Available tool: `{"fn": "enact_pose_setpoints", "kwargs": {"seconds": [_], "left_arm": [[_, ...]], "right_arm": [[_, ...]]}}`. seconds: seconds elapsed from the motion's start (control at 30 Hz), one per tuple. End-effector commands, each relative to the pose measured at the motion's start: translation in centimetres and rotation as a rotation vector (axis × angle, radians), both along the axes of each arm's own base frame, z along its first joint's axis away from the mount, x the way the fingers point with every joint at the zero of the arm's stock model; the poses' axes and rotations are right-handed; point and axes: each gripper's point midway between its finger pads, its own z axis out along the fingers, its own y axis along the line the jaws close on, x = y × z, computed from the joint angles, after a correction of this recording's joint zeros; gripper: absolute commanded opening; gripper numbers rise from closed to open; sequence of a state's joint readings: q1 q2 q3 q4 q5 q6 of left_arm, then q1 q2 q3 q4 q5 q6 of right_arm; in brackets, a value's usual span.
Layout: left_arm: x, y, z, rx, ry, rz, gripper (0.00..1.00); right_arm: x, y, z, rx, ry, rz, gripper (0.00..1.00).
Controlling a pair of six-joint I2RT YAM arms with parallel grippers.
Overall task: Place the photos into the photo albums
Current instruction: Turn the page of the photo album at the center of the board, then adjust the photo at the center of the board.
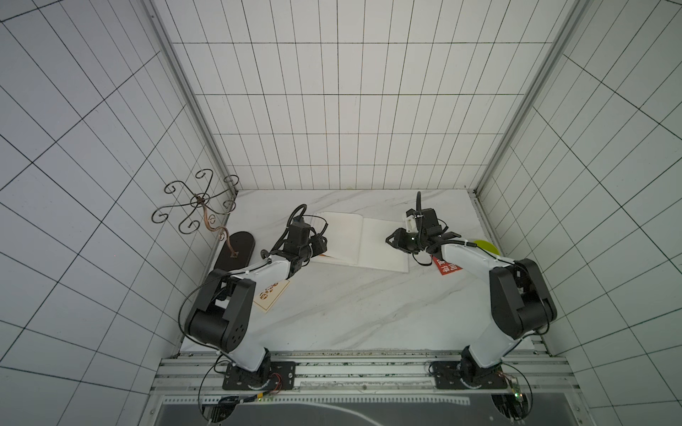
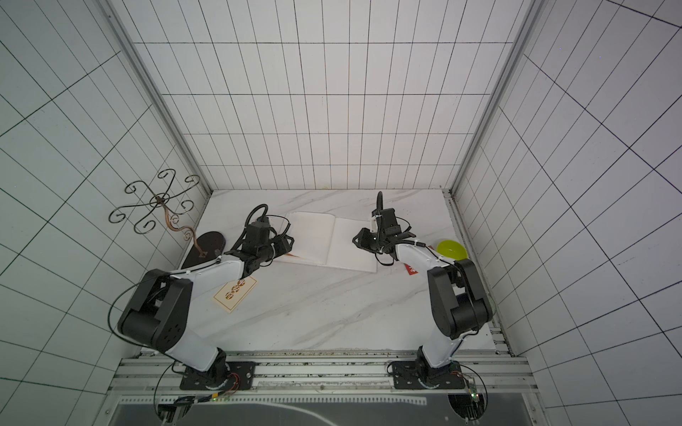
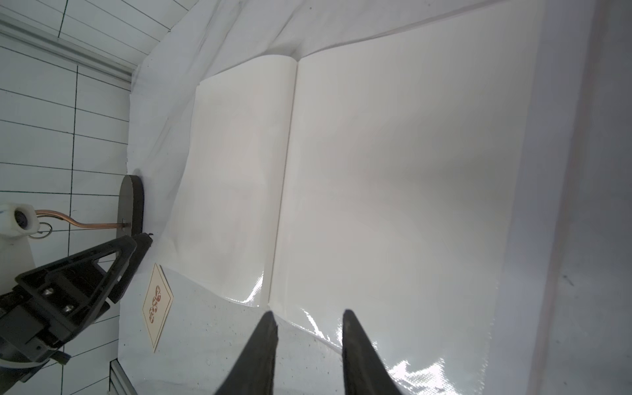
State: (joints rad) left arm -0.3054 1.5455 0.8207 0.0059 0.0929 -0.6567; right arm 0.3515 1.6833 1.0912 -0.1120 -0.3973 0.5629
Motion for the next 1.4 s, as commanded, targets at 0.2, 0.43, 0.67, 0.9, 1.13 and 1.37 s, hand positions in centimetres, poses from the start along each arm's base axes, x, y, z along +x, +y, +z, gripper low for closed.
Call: {"fn": "enact_pose_setpoints", "kwargs": {"seconds": [0.2,0.43,0.67,0.9,1.13,1.37], "left_arm": [[-6.9,10.1,1.6,0.095,0.086,0.204,0.55],[-12.7,16.5,-0.3,0.097,0.156,0.380,0.63],[-12.1,18.7,-1.4,0.128,0.168,0.454,0.80],[-11.2,19.1,-5.1,0.147,0.345,0.439,0.84],[-11.7,19.5,-9.3,0.157,0.517,0.394,0.85],[-13.3,16.9,-11.5,-0.024,0.562,0.410,0.85]], "right_arm": [[-0.6,12.0,7.2,-0.038,-0.236,0.274,0.34],[-6.1,22.9,6.4,0.084,-0.198,0.470,0.36],[-11.8,28.5,2.3,0.333,0.089,0.461,0.38],[-13.5,29.6,2.8,0.368,0.099,0.481,0.39],[-14.9,28.3,2.3,0.347,0.079,0.531,0.39],[-15.6,26.7,0.7,0.315,0.104,0.536,0.39]]}}
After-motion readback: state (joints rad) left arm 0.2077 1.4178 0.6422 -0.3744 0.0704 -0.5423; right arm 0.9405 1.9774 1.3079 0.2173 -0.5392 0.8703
